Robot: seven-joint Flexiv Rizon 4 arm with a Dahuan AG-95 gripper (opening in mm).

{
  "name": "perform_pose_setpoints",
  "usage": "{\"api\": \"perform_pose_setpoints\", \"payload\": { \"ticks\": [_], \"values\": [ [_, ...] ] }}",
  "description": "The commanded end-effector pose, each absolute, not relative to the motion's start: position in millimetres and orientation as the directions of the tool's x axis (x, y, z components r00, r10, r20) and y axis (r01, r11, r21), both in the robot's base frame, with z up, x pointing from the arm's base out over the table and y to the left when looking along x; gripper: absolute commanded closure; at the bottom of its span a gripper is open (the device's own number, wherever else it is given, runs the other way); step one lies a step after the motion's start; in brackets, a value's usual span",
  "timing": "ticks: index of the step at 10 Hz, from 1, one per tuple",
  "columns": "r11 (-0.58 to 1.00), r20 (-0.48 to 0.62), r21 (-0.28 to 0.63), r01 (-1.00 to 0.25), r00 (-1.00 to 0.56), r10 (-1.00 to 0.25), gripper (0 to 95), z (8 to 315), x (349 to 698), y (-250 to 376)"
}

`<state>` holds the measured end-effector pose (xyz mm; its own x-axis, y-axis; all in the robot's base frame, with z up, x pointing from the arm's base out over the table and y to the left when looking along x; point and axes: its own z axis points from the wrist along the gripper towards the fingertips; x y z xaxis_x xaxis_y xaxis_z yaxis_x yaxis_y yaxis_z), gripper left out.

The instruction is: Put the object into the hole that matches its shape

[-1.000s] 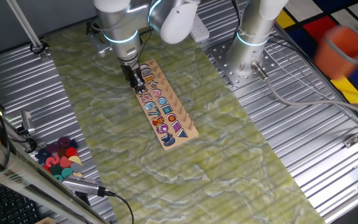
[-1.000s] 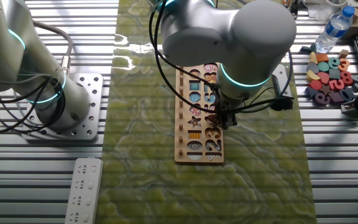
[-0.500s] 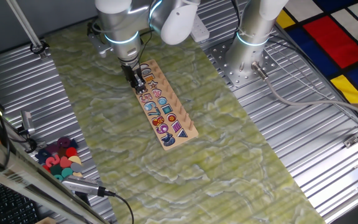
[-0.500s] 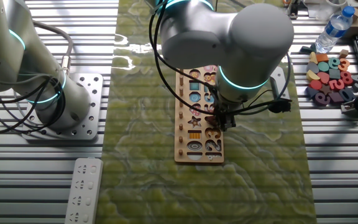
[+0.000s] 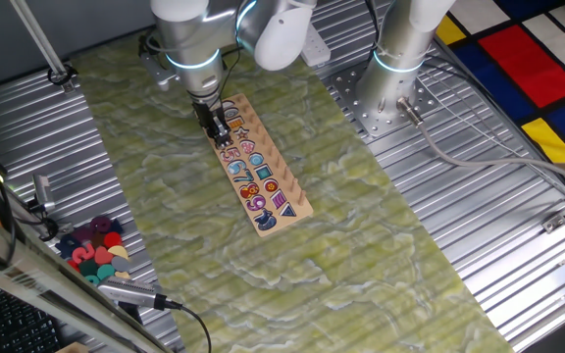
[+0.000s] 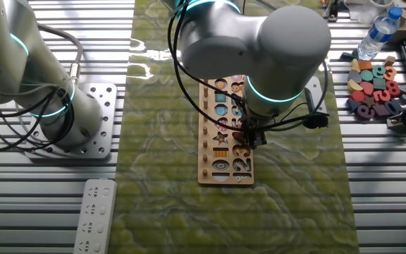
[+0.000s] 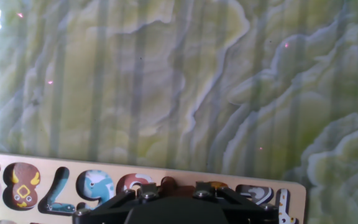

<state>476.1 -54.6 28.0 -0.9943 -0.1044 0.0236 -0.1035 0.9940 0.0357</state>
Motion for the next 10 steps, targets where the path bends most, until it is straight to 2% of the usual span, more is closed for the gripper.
{"api": "perform_pose_setpoints", "payload": {
  "ticks": [1,10],
  "values": [
    [0.994,0.023,0.035,-0.103,-0.994,-0.104,95.0,27.3,474.7,-54.3],
    [0.994,0.019,0.043,-0.101,-0.995,-0.102,95.0,27.2,472.7,-54.8]
  ]
}}
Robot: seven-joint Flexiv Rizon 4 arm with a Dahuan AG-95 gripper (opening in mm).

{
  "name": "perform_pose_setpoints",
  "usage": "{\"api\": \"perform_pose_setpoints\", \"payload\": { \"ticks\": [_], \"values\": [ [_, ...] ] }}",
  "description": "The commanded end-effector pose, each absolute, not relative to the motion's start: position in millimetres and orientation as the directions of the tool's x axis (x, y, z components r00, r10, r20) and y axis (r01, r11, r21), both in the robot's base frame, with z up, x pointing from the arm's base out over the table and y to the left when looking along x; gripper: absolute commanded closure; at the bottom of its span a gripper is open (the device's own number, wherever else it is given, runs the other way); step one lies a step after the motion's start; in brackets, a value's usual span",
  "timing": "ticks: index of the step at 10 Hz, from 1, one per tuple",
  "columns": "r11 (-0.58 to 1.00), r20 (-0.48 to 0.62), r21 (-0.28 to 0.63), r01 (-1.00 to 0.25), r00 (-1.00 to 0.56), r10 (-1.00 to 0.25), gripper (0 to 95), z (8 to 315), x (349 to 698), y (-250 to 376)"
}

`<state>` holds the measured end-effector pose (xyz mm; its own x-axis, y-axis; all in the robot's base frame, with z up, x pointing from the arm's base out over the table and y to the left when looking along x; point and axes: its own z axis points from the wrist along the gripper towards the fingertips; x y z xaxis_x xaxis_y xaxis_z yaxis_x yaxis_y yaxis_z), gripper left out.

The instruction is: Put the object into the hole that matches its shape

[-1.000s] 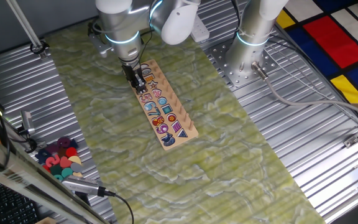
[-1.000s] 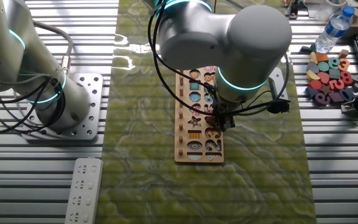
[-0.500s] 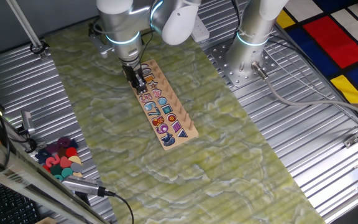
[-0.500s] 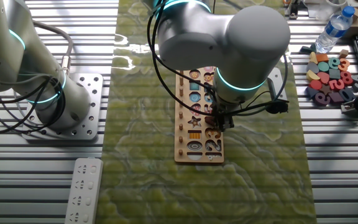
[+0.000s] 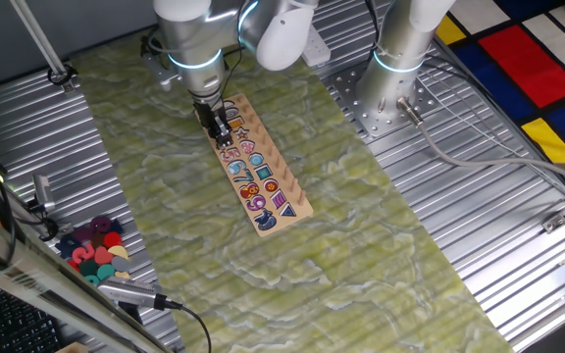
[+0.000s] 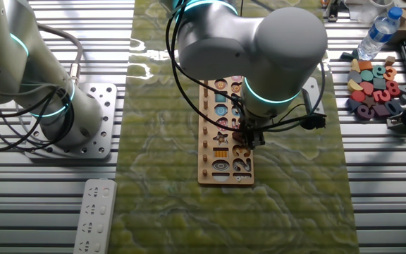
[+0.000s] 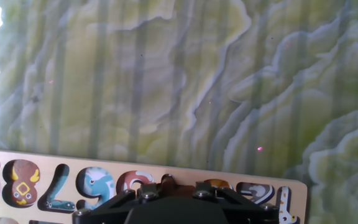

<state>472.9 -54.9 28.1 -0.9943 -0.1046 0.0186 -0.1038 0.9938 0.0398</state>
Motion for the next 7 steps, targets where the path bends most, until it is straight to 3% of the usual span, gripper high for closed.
{"api": "perform_pose_setpoints", "payload": {
  "ticks": [1,7],
  "values": [
    [0.994,0.018,0.044,-0.100,-0.995,-0.101,95.0,27.1,472.7,-54.8],
    [0.994,0.020,0.046,-0.095,-0.995,-0.096,95.0,27.0,472.1,-54.3]
  ]
}}
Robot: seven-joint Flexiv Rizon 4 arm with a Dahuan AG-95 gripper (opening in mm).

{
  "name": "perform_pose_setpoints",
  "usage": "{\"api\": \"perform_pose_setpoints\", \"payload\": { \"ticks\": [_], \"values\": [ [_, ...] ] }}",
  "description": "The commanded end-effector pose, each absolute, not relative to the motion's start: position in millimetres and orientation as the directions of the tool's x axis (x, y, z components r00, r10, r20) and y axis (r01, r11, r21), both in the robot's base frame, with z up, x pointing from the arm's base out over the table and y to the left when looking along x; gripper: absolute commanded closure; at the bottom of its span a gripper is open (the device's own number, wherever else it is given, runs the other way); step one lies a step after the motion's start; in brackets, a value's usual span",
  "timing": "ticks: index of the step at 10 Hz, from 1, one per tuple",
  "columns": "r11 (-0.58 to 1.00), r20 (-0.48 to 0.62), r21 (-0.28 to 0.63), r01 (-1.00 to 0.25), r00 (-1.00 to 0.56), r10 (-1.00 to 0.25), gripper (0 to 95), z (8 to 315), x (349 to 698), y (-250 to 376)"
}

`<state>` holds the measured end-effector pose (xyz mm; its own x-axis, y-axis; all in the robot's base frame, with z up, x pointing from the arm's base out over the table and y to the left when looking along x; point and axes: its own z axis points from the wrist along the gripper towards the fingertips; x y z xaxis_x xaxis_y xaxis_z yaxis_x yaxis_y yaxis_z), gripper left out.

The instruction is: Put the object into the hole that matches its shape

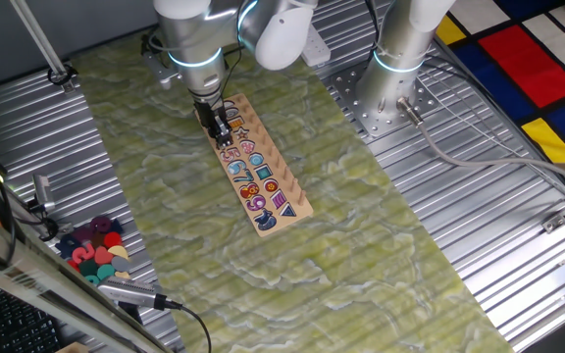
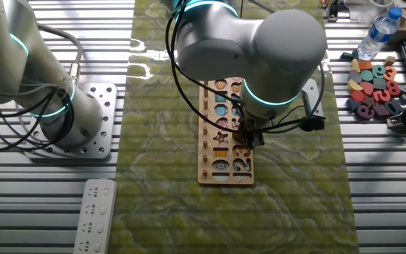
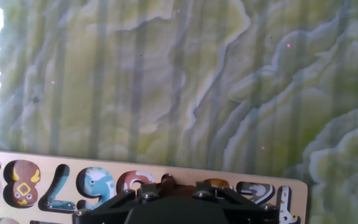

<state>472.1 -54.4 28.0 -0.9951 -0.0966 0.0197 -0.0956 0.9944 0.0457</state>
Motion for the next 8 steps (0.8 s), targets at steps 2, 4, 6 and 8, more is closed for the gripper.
{"api": "perform_pose_setpoints", "payload": {
  "ticks": [2,4,6,8],
  "values": [
    [0.994,0.020,0.047,-0.096,-0.995,-0.097,95.0,27.4,472.4,-54.6],
    [0.993,0.032,0.068,-0.098,-0.994,-0.100,95.0,27.4,472.4,-54.6],
    [0.992,0.037,0.070,-0.104,-0.994,-0.107,95.0,27.4,472.4,-54.6],
    [0.992,0.040,0.073,-0.102,-0.994,-0.105,95.0,27.4,472.4,-54.6]
  ]
}}
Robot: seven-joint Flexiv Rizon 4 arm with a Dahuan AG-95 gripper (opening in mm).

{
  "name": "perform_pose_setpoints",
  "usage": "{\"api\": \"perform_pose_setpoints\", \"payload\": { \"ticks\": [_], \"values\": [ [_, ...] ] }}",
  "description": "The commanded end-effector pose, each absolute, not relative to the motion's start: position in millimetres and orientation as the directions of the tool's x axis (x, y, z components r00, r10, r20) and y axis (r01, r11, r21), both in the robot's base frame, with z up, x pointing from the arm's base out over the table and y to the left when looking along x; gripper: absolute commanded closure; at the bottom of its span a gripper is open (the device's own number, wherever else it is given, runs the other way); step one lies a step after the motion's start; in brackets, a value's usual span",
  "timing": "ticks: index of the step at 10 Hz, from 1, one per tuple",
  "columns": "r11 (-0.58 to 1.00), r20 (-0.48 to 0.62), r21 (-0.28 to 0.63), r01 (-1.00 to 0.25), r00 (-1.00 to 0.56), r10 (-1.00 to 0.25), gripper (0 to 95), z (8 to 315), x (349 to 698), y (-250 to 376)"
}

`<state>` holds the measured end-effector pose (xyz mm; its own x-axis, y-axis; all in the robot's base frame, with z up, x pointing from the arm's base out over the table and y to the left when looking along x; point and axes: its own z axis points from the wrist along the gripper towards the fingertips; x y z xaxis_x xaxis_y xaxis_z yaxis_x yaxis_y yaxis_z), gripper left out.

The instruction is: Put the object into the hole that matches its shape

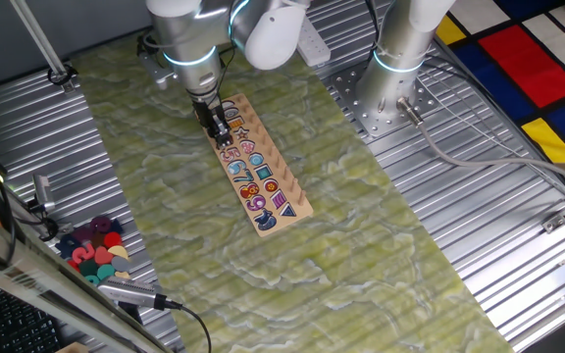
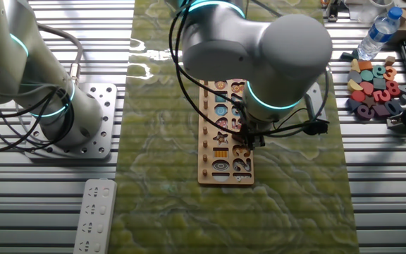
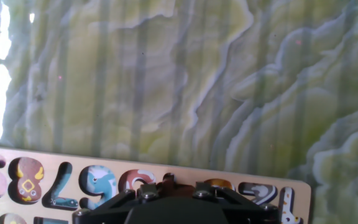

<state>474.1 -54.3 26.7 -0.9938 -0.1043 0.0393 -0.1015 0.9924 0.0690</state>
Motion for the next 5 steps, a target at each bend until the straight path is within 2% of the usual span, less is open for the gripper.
{"api": "perform_pose_setpoints", "payload": {
  "ticks": [1,5],
  "values": [
    [0.992,0.040,0.072,-0.102,-0.994,-0.106,95.0,27.4,472.4,-54.6],
    [0.992,0.037,0.071,-0.101,-0.994,-0.104,95.0,27.4,472.4,-54.6]
  ]
}}
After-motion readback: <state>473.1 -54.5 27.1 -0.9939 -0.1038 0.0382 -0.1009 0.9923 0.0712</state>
